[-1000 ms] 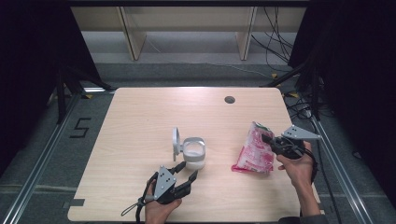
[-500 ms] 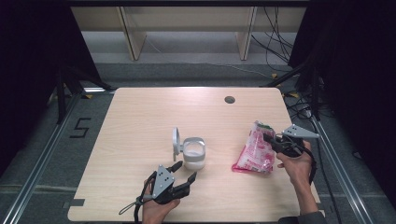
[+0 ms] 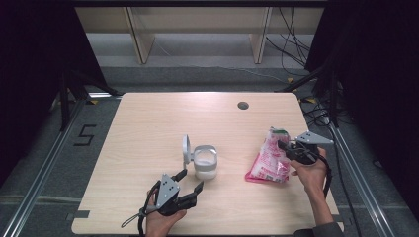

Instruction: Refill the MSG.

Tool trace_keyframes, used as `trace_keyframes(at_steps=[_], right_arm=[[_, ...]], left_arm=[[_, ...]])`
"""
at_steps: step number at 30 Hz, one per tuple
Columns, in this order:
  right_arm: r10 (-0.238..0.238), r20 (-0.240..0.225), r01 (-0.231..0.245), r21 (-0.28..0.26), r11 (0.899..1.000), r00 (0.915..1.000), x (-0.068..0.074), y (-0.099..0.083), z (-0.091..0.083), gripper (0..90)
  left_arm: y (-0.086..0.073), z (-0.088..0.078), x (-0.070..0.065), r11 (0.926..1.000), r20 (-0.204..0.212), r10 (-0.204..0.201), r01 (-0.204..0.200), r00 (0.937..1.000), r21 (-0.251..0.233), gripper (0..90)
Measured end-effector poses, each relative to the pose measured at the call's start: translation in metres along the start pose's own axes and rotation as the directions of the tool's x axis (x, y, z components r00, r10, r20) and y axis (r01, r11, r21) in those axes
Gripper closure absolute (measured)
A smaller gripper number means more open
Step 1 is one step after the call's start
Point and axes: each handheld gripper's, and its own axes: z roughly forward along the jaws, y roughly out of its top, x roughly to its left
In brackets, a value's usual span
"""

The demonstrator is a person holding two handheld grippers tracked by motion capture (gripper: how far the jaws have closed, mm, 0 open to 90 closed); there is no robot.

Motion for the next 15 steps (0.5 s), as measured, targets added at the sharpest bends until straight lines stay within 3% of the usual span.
trace_keyframes(at_steps=[1,2,3,4,5,6,8,11,14,15], right_arm=[[0.003,-0.003,-0.003,0.008,1.0,1.0,0.0,0.0,0.0,87.9],[-0.031,0.005,0.031,0.003,1.0,0.9995,-0.003,0.0,0.001,87.8],[-0.029,0.009,0.029,-0.008,1.0,0.9995,-0.004,-0.001,0.003,87.8],[-0.019,0.006,0.019,0.016,1.0,0.9998,-0.005,-0.002,0.005,87.9],[0.024,-0.002,-0.024,0.027,0.999,0.9997,-0.003,-0.003,0.005,87.9],[0.031,-0.005,-0.031,0.03,0.999,0.9995,-0.005,-0.004,0.007,87.8],[-0.005,-0.002,0.005,0.021,1.0,1.0,-0.01,-0.004,0.011,87.8],[0.018,-0.005,-0.018,0.028,0.999,0.9998,-0.01,-0.005,0.015,87.3],[0.0,-0.005,0.0,0.031,1.0,1.0,-0.012,-0.006,0.016,86.2],[0.021,-0.007,-0.021,0.042,0.999,0.9997,-0.011,-0.006,0.016,85.7]], left_arm=[[0.0,0.0,0.0,1.0,-0.002,-0.007,0.007,1.0,-0.001,32.0],[0.0,0.0,0.001,1.0,-0.002,-0.005,0.005,1.0,-0.001,32.0],[0.0,0.0,0.001,1.0,-0.002,-0.002,0.002,1.0,-0.002,32.0],[-0.001,0.0,0.001,1.0,-0.003,-0.003,0.003,1.0,-0.001,32.0],[-0.001,0.0,0.001,1.0,-0.005,-0.006,0.006,1.0,0.002,32.0],[-0.001,0.0,0.001,1.0,-0.004,-0.005,0.005,1.0,0.004,32.0],[-0.001,0.0,0.001,1.0,-0.002,-0.004,0.004,1.0,0.006,32.0],[-0.001,0.0,0.0,0.9999,-0.002,-0.014,0.014,0.9999,0.007,32.0],[-0.001,0.0,0.0,0.9999,-0.004,-0.015,0.015,0.9999,0.007,32.0],[-0.001,0.0,0.0,0.9999,-0.002,-0.011,0.011,0.9999,0.005,32.0]])
